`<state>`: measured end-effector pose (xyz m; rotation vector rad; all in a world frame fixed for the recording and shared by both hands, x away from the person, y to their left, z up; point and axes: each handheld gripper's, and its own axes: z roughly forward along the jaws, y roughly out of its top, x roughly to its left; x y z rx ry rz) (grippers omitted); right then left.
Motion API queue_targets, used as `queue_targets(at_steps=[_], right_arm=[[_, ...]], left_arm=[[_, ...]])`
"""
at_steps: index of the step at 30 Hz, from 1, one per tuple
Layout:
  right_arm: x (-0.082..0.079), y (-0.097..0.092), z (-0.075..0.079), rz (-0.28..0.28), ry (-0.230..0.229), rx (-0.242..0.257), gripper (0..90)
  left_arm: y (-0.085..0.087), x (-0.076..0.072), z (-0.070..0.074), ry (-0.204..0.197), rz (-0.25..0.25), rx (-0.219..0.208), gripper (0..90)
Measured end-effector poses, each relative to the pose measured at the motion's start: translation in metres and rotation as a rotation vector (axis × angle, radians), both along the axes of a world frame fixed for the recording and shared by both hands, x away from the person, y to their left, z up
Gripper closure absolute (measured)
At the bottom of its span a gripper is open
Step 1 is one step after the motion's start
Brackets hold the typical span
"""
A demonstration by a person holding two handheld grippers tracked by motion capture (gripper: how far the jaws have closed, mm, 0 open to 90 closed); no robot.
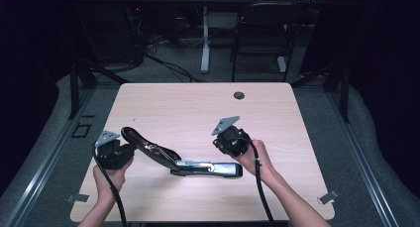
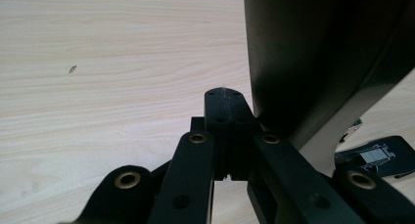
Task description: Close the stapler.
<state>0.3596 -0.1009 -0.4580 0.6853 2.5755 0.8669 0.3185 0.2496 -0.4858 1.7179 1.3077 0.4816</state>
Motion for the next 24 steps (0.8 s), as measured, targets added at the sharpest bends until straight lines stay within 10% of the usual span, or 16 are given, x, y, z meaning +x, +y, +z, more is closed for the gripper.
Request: queue_targets(at_steps=[24], right_arm=[[-0.002, 0.027, 0.009, 0.042, -0.046, 0.051, 89.4]], left_arm=[[-0.018, 0.001, 0.005, -0.037, -0.039, -0.006, 90.0]])
